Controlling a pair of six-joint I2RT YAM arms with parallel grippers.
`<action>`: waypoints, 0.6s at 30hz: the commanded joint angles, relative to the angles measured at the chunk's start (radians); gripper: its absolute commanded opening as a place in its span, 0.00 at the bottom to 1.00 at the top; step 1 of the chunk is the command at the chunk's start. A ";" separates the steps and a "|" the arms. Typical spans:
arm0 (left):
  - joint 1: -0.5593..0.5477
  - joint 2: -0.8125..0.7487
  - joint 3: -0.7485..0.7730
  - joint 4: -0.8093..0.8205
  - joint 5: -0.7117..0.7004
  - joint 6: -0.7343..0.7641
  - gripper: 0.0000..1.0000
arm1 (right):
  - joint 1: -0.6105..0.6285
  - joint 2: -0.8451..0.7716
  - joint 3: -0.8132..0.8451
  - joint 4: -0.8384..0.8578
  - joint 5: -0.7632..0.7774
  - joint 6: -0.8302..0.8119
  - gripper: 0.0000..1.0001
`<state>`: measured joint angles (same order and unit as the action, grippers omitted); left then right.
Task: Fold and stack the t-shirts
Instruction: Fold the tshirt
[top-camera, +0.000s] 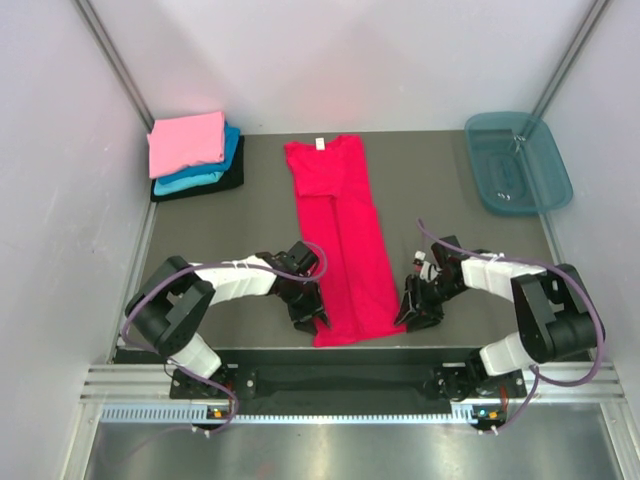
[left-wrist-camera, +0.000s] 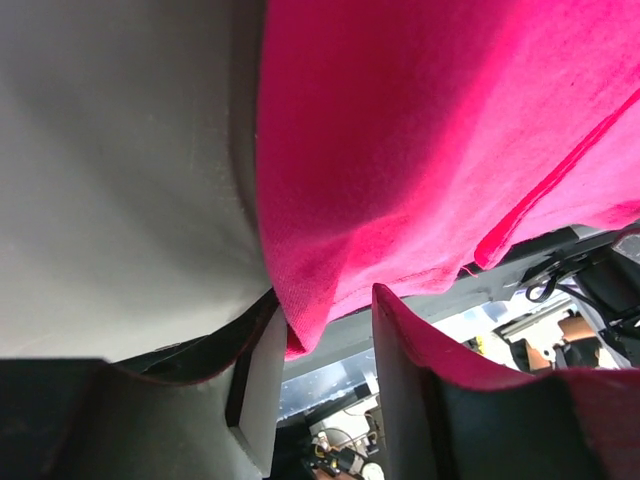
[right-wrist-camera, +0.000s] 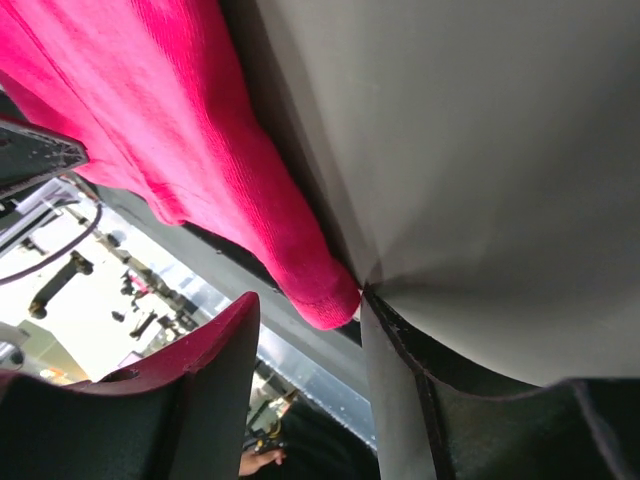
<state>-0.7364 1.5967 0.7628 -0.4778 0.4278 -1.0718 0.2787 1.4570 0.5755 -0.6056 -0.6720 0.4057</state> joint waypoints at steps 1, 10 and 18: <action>-0.012 -0.032 -0.025 -0.010 -0.061 0.004 0.45 | 0.013 0.028 0.000 0.064 0.020 0.015 0.46; -0.012 -0.035 -0.023 -0.021 -0.078 0.013 0.00 | 0.022 0.085 0.032 0.102 -0.006 0.021 0.31; 0.015 -0.067 0.079 -0.053 -0.122 0.117 0.00 | 0.024 0.029 0.111 0.070 -0.081 -0.014 0.12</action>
<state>-0.7410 1.5787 0.7670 -0.5064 0.3664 -1.0328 0.2920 1.5307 0.5995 -0.5495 -0.7162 0.4206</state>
